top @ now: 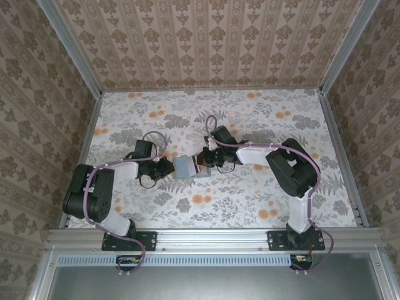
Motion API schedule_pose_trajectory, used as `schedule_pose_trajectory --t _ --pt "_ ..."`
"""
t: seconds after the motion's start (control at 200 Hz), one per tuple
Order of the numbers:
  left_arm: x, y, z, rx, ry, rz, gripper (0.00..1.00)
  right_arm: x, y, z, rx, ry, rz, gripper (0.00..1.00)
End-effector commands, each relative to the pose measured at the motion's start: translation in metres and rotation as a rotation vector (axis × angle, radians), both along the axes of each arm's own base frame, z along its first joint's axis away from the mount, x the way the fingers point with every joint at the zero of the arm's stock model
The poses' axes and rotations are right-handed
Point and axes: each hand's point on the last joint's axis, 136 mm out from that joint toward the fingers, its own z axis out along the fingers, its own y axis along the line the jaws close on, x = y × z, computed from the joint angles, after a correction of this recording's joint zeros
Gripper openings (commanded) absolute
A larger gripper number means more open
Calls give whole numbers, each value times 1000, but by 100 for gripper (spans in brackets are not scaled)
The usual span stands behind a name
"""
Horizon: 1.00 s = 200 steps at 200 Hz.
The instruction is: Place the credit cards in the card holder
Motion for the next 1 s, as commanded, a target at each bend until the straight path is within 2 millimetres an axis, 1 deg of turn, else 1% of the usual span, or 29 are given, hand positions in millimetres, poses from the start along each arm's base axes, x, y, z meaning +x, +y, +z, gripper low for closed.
schedule_pose_trajectory --t 0.0,0.25,0.45,0.53,0.7,0.995 --pt "-4 -2 -6 -22 16 -7 13 1 9 1 20 16 11 0" --pt "-6 -2 -6 -27 13 -8 11 6 4 -2 -12 5 -35 0" --pt "-9 -1 -6 -32 15 1 10 -2 4 -13 -53 11 -97 0" --pt "-9 -1 -5 -33 11 1 9 -2 4 -13 -53 -4 -119 0" --pt "-10 -1 -4 -34 9 2 9 -8 13 -16 -57 -5 -100 0" --pt "-10 -4 -4 -39 4 0 8 -17 27 -21 -145 -32 -43 0"
